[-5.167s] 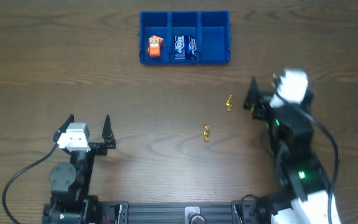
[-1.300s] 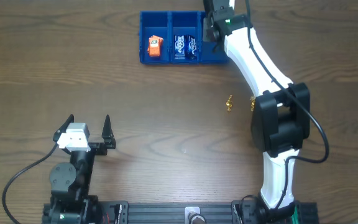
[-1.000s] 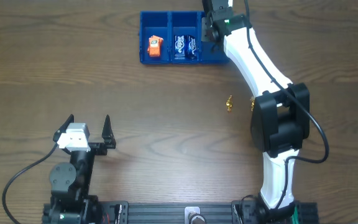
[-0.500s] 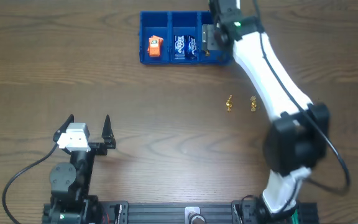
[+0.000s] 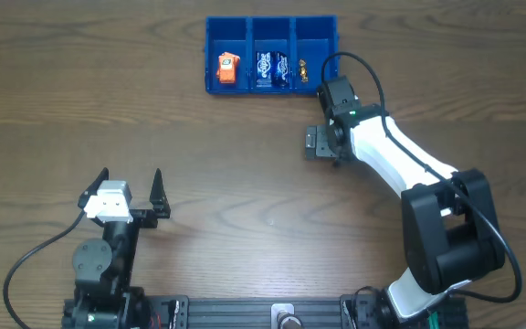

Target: Sort Candies Into Trays

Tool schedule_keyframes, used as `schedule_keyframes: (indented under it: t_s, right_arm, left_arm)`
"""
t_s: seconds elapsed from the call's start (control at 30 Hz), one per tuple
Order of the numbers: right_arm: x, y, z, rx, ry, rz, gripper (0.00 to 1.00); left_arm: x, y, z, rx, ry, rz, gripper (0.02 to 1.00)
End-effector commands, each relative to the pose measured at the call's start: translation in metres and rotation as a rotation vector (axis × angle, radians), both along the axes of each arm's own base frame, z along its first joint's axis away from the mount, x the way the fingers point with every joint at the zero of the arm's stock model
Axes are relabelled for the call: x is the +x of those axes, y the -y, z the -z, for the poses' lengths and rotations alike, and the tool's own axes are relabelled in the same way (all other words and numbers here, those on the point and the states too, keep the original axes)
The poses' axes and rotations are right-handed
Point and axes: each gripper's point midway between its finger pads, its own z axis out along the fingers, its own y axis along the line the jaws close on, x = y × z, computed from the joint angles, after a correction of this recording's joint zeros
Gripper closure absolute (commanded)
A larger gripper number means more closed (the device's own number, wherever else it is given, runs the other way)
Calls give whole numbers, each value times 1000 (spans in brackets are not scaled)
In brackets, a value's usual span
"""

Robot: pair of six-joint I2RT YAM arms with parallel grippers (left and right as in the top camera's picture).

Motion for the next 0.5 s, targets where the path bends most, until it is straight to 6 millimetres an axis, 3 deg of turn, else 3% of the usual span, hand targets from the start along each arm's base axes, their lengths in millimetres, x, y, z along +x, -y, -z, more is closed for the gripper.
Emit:
schedule_keyframes:
  t_s: [0.03, 0.5]
  right_arm:
    - [-5, -3, 8, 38, -15, 22, 34]
    - [-4, -6, 22, 47, -32, 23, 152]
  left_arm:
    - [-1, -3, 18, 20, -51, -11, 20]
    - [-1, -3, 18, 20, -51, -11, 20]
